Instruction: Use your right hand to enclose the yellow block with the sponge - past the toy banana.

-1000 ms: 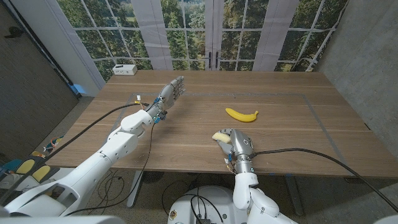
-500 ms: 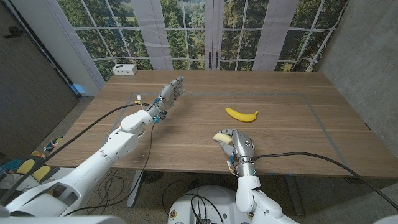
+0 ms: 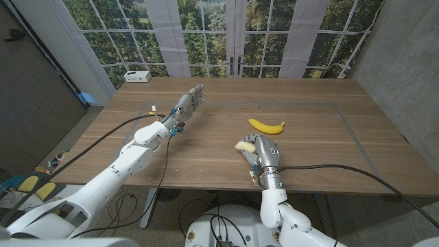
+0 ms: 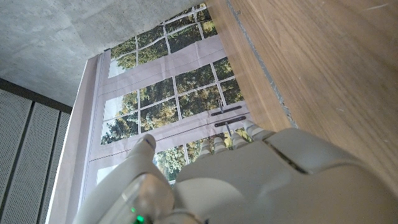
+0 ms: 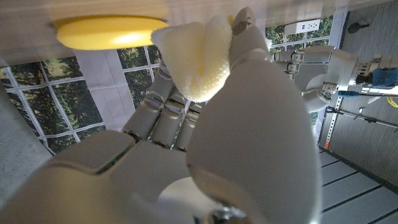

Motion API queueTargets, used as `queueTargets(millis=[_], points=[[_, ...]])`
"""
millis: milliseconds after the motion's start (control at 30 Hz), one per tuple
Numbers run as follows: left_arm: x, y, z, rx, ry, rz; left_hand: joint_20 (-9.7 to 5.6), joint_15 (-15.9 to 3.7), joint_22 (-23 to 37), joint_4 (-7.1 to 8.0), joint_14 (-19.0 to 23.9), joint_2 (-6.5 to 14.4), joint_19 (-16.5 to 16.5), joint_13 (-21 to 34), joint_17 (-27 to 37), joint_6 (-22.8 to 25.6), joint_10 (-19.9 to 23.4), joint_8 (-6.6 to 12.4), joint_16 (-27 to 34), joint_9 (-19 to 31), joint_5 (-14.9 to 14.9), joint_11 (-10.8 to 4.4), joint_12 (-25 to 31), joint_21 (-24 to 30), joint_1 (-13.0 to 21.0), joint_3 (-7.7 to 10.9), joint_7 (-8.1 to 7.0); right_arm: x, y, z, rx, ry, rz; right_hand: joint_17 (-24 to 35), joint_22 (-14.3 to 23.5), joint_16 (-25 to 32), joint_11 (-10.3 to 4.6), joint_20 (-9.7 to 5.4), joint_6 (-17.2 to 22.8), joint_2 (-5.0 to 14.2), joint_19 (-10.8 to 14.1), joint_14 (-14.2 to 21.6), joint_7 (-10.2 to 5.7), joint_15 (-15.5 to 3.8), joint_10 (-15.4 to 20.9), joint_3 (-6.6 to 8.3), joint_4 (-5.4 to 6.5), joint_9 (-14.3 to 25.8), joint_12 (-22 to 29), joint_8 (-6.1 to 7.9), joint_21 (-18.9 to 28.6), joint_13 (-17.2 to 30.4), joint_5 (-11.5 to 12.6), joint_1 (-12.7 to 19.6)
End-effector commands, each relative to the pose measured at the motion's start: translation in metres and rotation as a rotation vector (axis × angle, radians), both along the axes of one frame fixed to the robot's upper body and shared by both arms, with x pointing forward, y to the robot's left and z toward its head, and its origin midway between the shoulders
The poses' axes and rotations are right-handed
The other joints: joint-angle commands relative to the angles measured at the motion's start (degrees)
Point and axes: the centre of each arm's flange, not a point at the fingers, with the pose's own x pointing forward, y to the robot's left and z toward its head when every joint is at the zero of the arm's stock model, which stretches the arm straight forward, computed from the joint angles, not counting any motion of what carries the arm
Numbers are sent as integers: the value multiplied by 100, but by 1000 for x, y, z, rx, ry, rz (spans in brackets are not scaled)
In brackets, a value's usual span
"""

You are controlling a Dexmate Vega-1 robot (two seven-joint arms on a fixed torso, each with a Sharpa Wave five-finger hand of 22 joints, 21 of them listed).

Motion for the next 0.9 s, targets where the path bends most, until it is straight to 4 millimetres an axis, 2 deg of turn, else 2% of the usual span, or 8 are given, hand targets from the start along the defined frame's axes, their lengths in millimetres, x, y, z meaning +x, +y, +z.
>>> queueTargets(millis=[33,333,400,900], points=[[2,2,1,-4,-2,2,-29,-13,30,-26,-412,15,-3,17,14,-74,-181,0,17,26,-20,-44,-27,-2,22,9,-13,-4,2,31,14,-131,44,9,34,-28,-3,-579,199,1177,-45,477,181,-884,40,-12,15,9,-35,-16,83,24,3,1116],[6,4,2,-13,-1,0,-34,-15,30,-28,-416,16,-2,17,14,-78,-172,-2,15,26,-21,-36,-23,-1,22,9,-14,-1,5,41,24,-150,75,14,46,-66,14,-577,199,1173,-95,498,198,-883,34,-29,20,12,-60,-36,179,29,7,1136],[6,5,3,-9,-1,5,-27,-13,30,-29,-415,16,-3,17,14,-75,-175,-1,16,26,-21,-28,-24,-2,22,9,-14,1,5,44,44,-147,95,15,50,-75,-19,-576,201,1177,-110,506,196,-882,33,-33,25,13,-64,-40,206,35,9,1140],[9,8,6,-25,-5,9,-33,-9,30,-32,-416,19,-1,16,14,-68,-175,2,16,26,-22,-37,-24,0,21,10,-9,11,-7,70,234,-88,304,31,65,-159,40,-575,164,1195,-239,531,222,-878,8,-66,46,24,-98,-82,409,93,14,1170]])
